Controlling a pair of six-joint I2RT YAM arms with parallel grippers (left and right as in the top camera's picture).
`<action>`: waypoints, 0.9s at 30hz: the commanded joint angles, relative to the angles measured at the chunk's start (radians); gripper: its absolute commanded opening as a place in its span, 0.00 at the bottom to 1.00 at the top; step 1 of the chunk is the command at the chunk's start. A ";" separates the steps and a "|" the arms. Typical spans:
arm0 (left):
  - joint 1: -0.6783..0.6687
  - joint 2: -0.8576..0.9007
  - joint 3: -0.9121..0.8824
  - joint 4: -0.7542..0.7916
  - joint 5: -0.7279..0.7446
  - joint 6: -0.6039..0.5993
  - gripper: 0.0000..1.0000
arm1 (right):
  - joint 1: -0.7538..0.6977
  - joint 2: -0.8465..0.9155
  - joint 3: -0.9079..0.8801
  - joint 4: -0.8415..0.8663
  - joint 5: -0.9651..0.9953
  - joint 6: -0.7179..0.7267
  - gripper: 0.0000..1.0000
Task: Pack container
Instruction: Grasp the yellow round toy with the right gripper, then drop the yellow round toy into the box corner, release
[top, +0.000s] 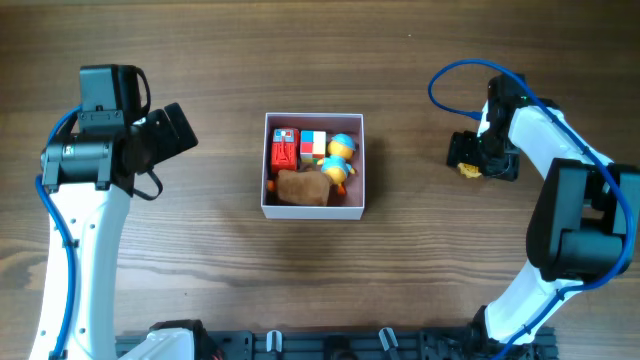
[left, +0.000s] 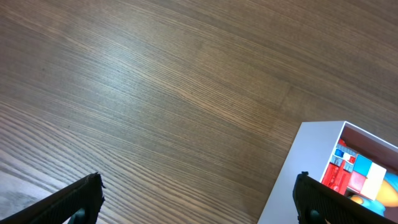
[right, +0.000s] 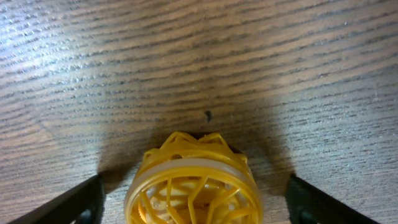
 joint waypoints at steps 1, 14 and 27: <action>0.006 0.005 0.005 0.000 -0.006 -0.009 0.99 | 0.006 0.049 -0.006 0.017 -0.018 -0.013 0.80; 0.006 0.005 0.005 0.000 -0.006 -0.009 0.99 | 0.006 0.049 -0.006 0.031 -0.018 -0.013 0.56; 0.006 0.005 0.005 0.000 -0.006 -0.009 0.99 | 0.006 0.026 0.024 0.002 -0.035 0.013 0.04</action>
